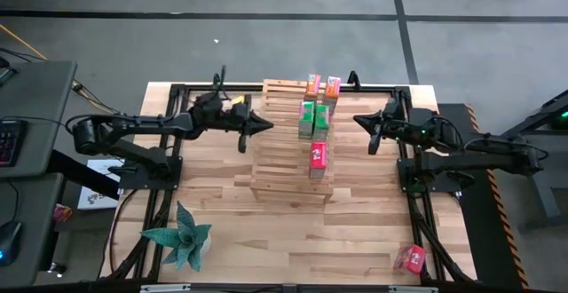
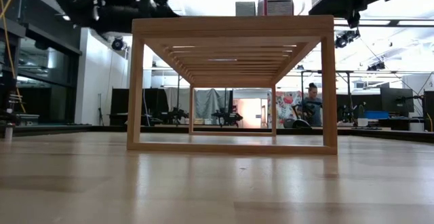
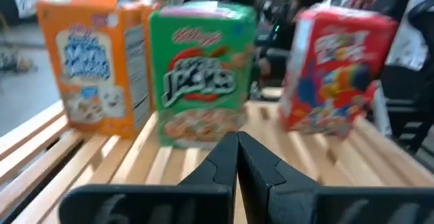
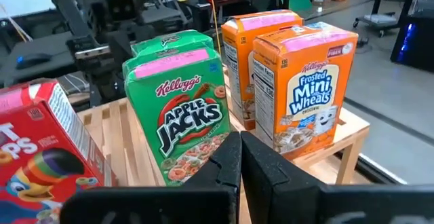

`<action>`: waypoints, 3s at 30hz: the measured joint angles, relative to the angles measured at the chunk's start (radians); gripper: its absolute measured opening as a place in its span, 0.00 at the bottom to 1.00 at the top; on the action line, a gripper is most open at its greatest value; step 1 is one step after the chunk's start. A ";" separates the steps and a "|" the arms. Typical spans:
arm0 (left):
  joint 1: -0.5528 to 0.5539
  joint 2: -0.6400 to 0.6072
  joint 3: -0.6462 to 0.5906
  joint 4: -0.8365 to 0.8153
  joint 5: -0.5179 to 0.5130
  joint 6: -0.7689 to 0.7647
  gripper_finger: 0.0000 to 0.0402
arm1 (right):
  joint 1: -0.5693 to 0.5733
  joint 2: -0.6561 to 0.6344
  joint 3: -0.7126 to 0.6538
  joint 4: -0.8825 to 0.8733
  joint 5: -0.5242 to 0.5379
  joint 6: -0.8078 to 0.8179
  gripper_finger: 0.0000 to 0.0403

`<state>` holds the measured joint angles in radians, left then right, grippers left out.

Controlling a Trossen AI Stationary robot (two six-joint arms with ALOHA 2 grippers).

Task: Stack cereal on shelf
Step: Put the red cereal box on the shelf aligned with the red cereal box

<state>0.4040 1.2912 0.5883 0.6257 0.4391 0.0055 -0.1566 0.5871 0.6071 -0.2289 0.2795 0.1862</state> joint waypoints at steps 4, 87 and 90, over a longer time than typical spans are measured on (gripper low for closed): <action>-0.027 -0.023 -0.048 0.100 -0.001 -0.032 0.00 | 0.000 0.008 0.000 0.007 -0.003 0.053 0.00; -0.038 -0.029 -0.012 0.159 -0.004 0.006 0.00 | 1.157 1.054 0.654 -0.852 -0.781 2.268 0.65; -0.038 -0.029 -0.012 0.159 -0.004 0.006 0.00 | 1.161 1.054 0.654 -0.855 -0.740 2.251 0.65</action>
<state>0.3656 1.2625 0.5762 0.7845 0.4347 0.0116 1.0042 1.6413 1.2610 -1.0837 -0.4607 2.4374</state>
